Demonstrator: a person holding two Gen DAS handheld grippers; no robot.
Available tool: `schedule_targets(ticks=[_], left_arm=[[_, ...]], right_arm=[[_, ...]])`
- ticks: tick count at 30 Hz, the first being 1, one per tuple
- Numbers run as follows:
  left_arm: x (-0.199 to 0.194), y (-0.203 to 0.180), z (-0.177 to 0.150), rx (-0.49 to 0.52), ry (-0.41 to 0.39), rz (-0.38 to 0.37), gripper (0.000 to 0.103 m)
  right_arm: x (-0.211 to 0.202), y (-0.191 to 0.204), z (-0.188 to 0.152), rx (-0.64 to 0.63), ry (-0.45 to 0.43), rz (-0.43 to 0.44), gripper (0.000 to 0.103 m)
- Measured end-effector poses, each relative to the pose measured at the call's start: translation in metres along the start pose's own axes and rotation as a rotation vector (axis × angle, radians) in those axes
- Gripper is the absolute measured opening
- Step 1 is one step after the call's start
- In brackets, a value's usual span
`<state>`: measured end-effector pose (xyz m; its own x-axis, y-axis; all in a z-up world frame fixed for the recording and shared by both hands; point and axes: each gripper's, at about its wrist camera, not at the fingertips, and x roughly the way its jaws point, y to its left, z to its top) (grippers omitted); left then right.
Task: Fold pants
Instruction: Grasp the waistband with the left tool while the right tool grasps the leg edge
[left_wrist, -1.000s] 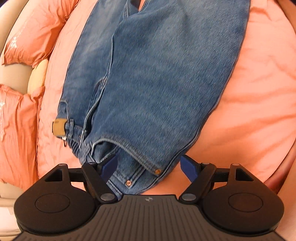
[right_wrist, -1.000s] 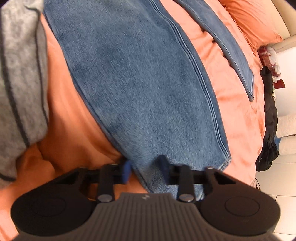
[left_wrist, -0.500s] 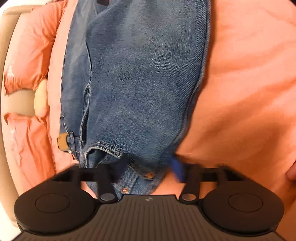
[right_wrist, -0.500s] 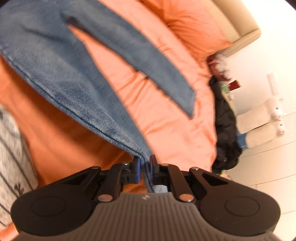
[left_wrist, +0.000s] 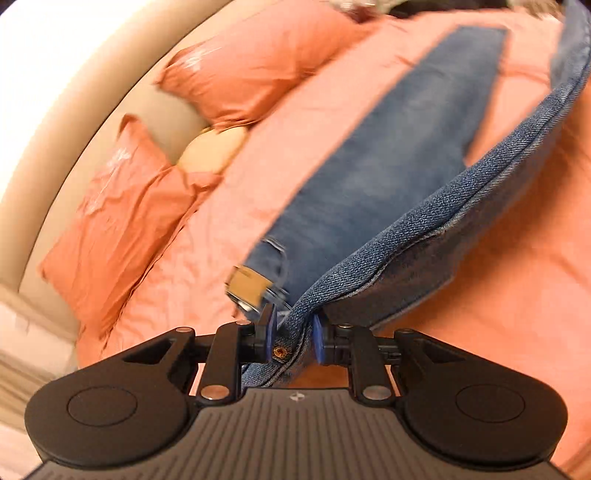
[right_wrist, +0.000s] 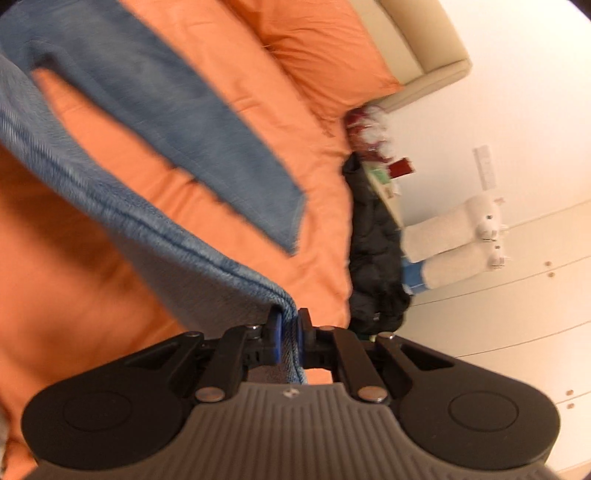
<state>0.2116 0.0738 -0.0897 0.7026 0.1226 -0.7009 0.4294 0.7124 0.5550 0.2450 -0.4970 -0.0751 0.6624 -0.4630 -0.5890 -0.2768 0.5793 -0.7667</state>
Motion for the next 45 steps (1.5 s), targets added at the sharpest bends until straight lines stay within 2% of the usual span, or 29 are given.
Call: schedule_targets(ticks=[5, 7, 13, 16, 20, 24, 27, 32, 36, 38, 40, 43, 45], left_arm=[[0.035, 0.039, 0.046, -0.125, 0.043, 0.018, 0.023], [0.056, 0.049, 0.06, -0.143, 0.061, 0.026, 0.023], [0.123, 0.059, 0.086, -0.125, 0.126, 0.061, 0.023], [0.155, 0.05, 0.09, -0.067, 0.15, 0.081, 0.023], [0.194, 0.04, 0.092, -0.032, 0.2, 0.067, 0.023], [0.215, 0.028, 0.082, -0.025, 0.213, 0.052, 0.023], [0.216, 0.031, 0.079, -0.058, 0.194, 0.053, 0.023], [0.175, 0.041, 0.076, -0.174, 0.065, 0.103, 0.023], [0.146, 0.062, 0.083, -0.242, -0.004, 0.102, 0.023], [0.156, 0.067, 0.092, -0.232, 0.006, 0.095, 0.023], [0.187, 0.07, 0.099, -0.241, 0.066, 0.078, 0.023], [0.238, 0.059, 0.102, -0.238, 0.16, 0.053, 0.023], [0.26, 0.044, 0.101, -0.188, 0.176, 0.069, 0.023]], right_arm=[[0.049, -0.023, 0.05, 0.068, 0.017, -0.048, 0.0], [0.077, -0.024, 0.071, 0.071, 0.021, -0.058, 0.0], [0.155, -0.009, 0.13, 0.033, 0.038, -0.071, 0.0], [0.191, 0.005, 0.148, 0.001, 0.065, -0.064, 0.0], [0.225, 0.029, 0.168, -0.083, 0.066, -0.071, 0.0], [0.248, 0.046, 0.182, -0.15, 0.073, -0.066, 0.0], [0.258, 0.051, 0.186, -0.18, 0.086, -0.063, 0.0], [0.246, 0.042, 0.182, -0.193, 0.071, -0.07, 0.0], [0.245, 0.021, 0.188, -0.124, 0.096, -0.064, 0.0], [0.254, 0.017, 0.196, -0.078, 0.109, -0.064, 0.0], [0.266, 0.025, 0.206, -0.072, 0.111, -0.079, 0.0], [0.289, 0.048, 0.216, -0.097, 0.145, -0.085, 0.0], [0.303, 0.066, 0.217, -0.136, 0.162, -0.088, 0.0]])
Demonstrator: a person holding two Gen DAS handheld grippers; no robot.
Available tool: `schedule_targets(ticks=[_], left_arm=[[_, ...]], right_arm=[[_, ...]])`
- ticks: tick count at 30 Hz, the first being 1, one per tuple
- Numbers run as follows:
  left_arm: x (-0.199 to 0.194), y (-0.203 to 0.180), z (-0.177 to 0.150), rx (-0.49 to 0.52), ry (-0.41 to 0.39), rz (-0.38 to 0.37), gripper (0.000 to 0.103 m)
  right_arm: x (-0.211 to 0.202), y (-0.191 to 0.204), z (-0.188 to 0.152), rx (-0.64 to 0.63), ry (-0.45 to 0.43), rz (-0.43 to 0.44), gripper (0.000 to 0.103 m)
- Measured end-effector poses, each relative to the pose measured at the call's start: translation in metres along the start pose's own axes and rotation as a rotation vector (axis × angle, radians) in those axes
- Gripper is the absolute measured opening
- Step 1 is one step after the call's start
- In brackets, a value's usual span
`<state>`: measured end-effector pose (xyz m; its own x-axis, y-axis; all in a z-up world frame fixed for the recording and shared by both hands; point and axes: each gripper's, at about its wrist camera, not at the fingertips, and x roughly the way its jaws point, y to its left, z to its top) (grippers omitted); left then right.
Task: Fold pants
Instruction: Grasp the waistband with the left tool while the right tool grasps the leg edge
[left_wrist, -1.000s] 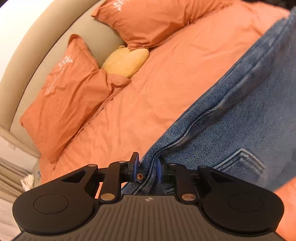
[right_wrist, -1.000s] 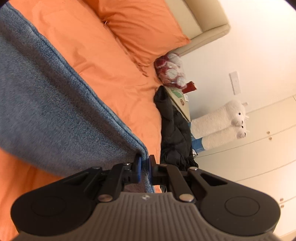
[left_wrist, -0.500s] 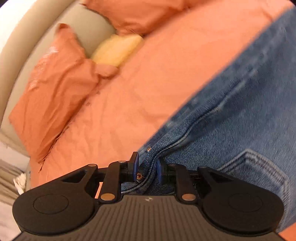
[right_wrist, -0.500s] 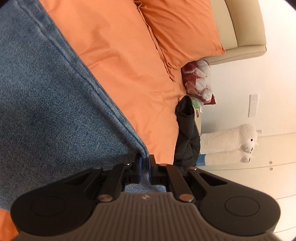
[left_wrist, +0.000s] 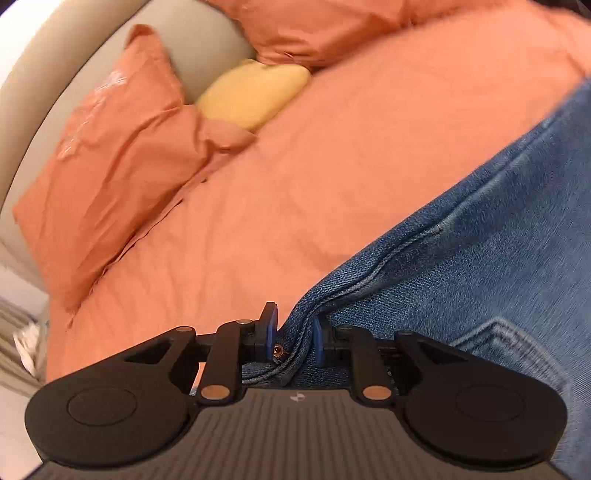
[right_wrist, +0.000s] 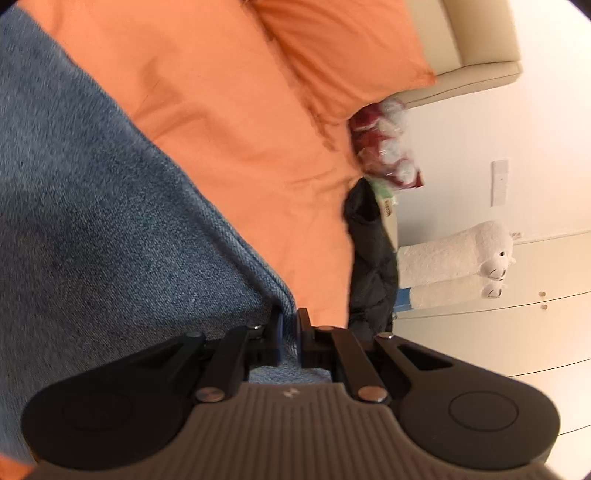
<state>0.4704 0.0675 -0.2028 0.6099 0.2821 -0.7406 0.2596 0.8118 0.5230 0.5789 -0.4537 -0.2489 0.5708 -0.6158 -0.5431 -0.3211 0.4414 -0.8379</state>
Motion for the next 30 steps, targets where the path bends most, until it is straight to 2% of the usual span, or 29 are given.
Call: schedule_targets(ticks=[3, 9, 14, 17, 26, 27, 29, 30], left_arm=[[0.014, -0.014, -0.005, 0.036, 0.023, 0.019, 0.023], [0.019, -0.007, -0.006, 0.053, 0.023, -0.022, 0.023], [0.031, -0.01, -0.003, 0.051, 0.044, -0.019, 0.023], [0.029, -0.013, -0.007, 0.069, 0.029, -0.009, 0.023], [0.027, -0.022, -0.007, 0.108, 0.033, 0.025, 0.026], [0.026, -0.023, -0.007, 0.112, 0.033, 0.032, 0.029], [0.024, -0.022, -0.007, 0.119, 0.027, 0.057, 0.045], [0.023, -0.02, -0.007, 0.105, 0.028, 0.07, 0.053]], right_arm=[[0.012, 0.016, 0.002, -0.043, 0.005, -0.015, 0.0], [0.016, 0.02, 0.0, -0.031, -0.007, -0.015, 0.0], [0.012, 0.018, 0.007, 0.037, -0.046, -0.077, 0.0], [0.021, 0.018, 0.011, 0.052, -0.004, -0.017, 0.0], [0.04, 0.033, 0.016, 0.083, 0.023, 0.02, 0.002], [0.04, 0.032, 0.014, 0.091, 0.023, 0.029, 0.004], [0.038, 0.022, 0.012, 0.116, 0.015, 0.059, 0.009], [0.036, 0.016, 0.009, 0.126, 0.007, 0.057, 0.024]])
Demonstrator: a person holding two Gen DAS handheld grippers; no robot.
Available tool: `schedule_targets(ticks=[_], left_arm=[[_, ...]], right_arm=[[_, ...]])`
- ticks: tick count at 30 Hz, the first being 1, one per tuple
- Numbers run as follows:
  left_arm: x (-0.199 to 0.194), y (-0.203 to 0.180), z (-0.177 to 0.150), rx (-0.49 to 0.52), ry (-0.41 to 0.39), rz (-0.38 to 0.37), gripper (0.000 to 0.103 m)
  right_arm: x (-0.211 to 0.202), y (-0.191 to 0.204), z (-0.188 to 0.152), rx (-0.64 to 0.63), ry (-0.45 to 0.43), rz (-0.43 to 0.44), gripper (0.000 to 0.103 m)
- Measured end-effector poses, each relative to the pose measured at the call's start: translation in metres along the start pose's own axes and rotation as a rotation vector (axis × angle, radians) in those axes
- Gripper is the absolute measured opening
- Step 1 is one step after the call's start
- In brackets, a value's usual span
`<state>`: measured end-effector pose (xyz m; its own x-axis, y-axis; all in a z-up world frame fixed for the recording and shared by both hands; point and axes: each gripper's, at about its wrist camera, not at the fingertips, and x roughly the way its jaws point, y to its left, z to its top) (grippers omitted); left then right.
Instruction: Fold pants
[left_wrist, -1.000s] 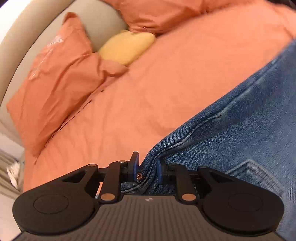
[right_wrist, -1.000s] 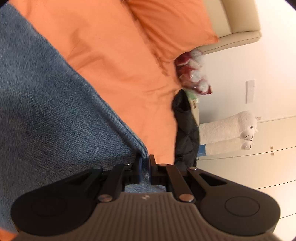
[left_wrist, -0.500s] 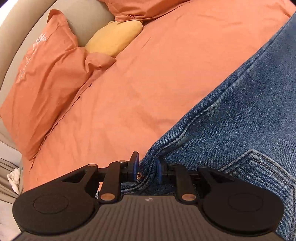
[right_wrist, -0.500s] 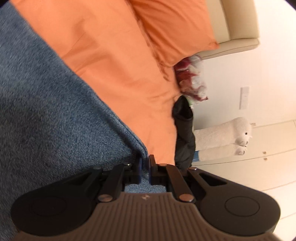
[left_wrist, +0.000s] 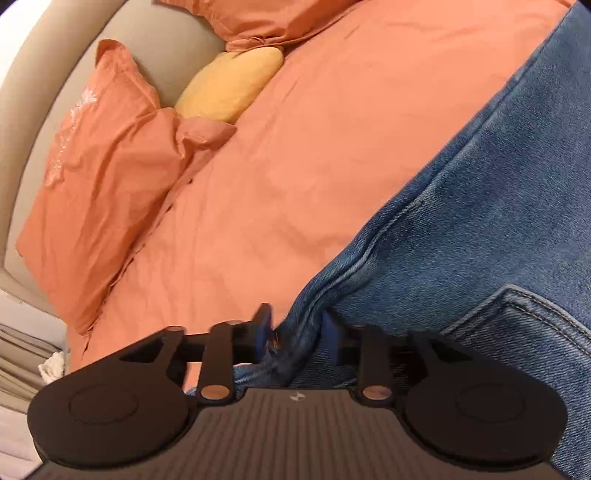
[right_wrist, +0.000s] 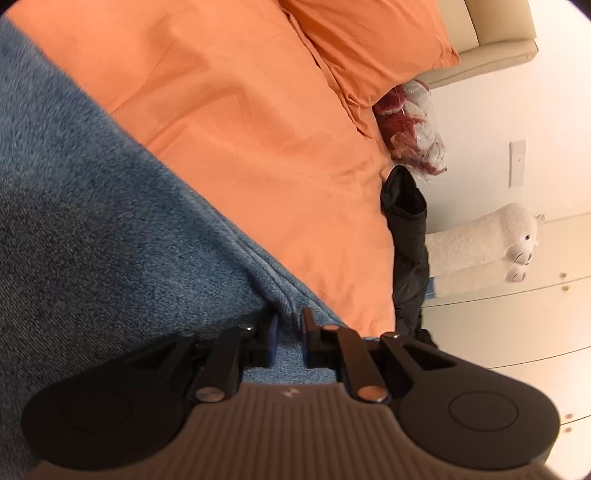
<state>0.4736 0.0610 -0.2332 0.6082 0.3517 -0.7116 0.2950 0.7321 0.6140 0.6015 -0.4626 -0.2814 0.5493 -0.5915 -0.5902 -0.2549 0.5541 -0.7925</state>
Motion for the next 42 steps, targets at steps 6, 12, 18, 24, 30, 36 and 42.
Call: schedule_targets(ticks=[6, 12, 18, 24, 30, 36, 42], left_arm=[[-0.012, 0.028, -0.001, -0.134, 0.007, -0.018, 0.084], [-0.05, 0.041, -0.018, -0.169, -0.026, -0.044, 0.084], [-0.079, 0.059, -0.056, -0.245, -0.022, -0.132, 0.075], [-0.102, 0.067, -0.101, -0.273, -0.05, -0.191, 0.074], [-0.091, 0.062, -0.129, -0.306, -0.041, -0.164, 0.047], [-0.049, 0.071, -0.14, -0.404, 0.061, -0.202, 0.039], [-0.021, 0.065, -0.14, -0.396, 0.118, -0.215, 0.04]], right_arm=[[-0.016, -0.079, -0.029, 0.286, -0.049, 0.068, 0.058], [-0.018, -0.131, -0.096, 0.584, 0.008, 0.249, 0.021], [-0.054, -0.094, -0.143, 0.655, 0.007, 0.408, 0.014], [-0.135, -0.025, -0.139, 0.618, -0.111, 0.618, 0.014], [-0.196, 0.039, -0.09, 0.558, -0.202, 0.753, 0.014], [-0.225, 0.083, -0.046, 0.46, -0.184, 0.742, 0.015], [-0.232, 0.099, -0.037, 0.413, -0.145, 0.693, 0.016]])
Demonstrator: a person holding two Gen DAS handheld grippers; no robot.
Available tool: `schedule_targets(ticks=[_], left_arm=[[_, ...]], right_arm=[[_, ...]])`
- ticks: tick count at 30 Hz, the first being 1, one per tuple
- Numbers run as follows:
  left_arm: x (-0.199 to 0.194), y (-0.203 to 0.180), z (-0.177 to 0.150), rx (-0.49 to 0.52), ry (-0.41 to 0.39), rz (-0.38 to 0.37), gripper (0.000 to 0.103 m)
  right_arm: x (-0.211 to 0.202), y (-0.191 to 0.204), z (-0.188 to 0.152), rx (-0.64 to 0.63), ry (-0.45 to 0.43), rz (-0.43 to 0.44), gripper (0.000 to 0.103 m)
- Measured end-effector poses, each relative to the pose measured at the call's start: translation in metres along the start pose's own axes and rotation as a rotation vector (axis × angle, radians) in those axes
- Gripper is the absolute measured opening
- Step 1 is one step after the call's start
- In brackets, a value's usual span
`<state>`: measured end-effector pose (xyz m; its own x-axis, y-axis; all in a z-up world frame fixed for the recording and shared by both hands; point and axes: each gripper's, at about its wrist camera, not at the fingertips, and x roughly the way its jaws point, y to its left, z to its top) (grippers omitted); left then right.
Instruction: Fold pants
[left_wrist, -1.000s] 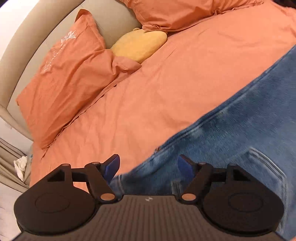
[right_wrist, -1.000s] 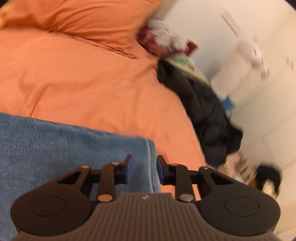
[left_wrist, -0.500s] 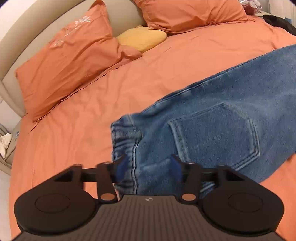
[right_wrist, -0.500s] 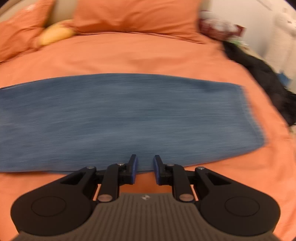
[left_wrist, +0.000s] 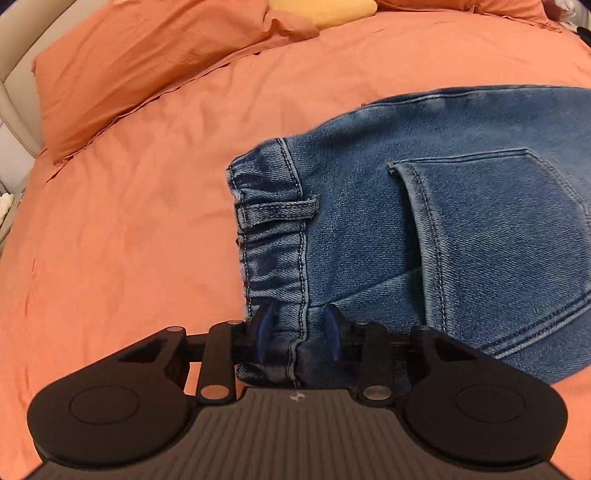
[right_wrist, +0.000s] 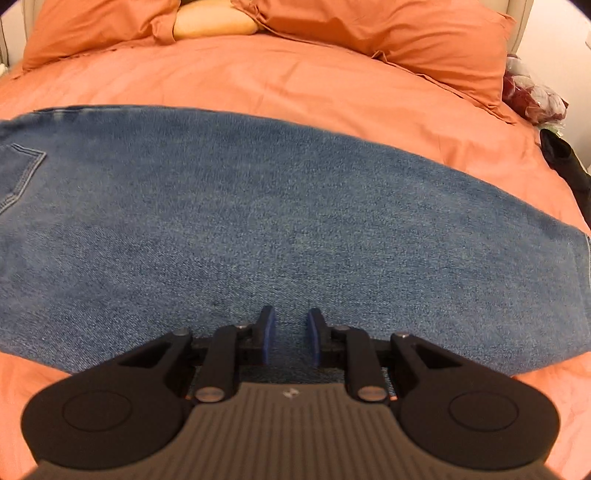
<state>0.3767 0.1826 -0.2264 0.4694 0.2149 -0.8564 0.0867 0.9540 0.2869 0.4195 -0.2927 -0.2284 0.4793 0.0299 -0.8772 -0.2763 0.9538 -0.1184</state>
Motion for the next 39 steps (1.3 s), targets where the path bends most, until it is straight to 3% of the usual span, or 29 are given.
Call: schedule_targets(ticks=[3, 5, 8, 14, 20, 24, 27, 29, 31, 32, 34, 35, 37, 39], left_arm=[[-0.01, -0.005, 0.002, 0.037, -0.016, 0.034, 0.04], [-0.027, -0.004, -0.002, 0.053, -0.069, 0.045, 0.04], [-0.059, -0.002, -0.015, 0.052, -0.161, 0.024, 0.043], [-0.085, -0.019, -0.039, 0.177, -0.196, 0.044, 0.043], [-0.072, -0.008, -0.038, 0.177, -0.154, 0.097, 0.043], [-0.061, 0.004, -0.035, 0.168, -0.129, 0.087, 0.044], [-0.058, 0.007, -0.033, 0.165, -0.125, 0.071, 0.043], [-0.054, 0.007, -0.031, 0.17, -0.121, 0.068, 0.041], [-0.052, 0.007, -0.028, 0.179, -0.114, 0.07, 0.037], [-0.051, 0.007, -0.027, 0.188, -0.111, 0.084, 0.023], [-0.041, 0.008, -0.026, 0.217, -0.061, 0.188, 0.007], [-0.032, 0.012, -0.026, 0.213, -0.028, 0.207, 0.006], [-0.019, 0.027, -0.03, 0.164, 0.014, 0.166, 0.005], [-0.017, 0.036, -0.036, 0.129, 0.008, 0.131, 0.005]], right_arm=[[-0.017, 0.004, 0.003, 0.046, -0.026, 0.033, 0.016], [-0.038, 0.015, -0.001, 0.045, -0.061, 0.08, 0.016], [-0.068, 0.044, -0.017, -0.004, -0.112, 0.165, 0.017], [-0.101, 0.111, -0.059, -0.107, -0.153, 0.309, 0.017], [-0.08, 0.161, -0.068, -0.239, -0.177, 0.268, 0.018], [-0.074, 0.175, -0.061, -0.297, -0.203, 0.209, 0.032], [-0.061, 0.175, -0.051, -0.31, -0.183, 0.173, 0.033], [-0.056, 0.171, -0.046, -0.287, -0.158, 0.206, 0.021], [-0.062, 0.17, -0.045, -0.308, -0.163, 0.208, 0.015], [-0.071, 0.169, -0.046, -0.328, -0.172, 0.219, 0.014], [-0.093, 0.166, -0.047, -0.388, -0.198, 0.233, 0.012], [-0.099, 0.164, -0.048, -0.423, -0.2, 0.236, 0.012], [-0.098, 0.162, -0.05, -0.46, -0.174, 0.245, 0.011], [-0.082, 0.17, -0.059, -0.491, -0.134, 0.236, 0.011]])
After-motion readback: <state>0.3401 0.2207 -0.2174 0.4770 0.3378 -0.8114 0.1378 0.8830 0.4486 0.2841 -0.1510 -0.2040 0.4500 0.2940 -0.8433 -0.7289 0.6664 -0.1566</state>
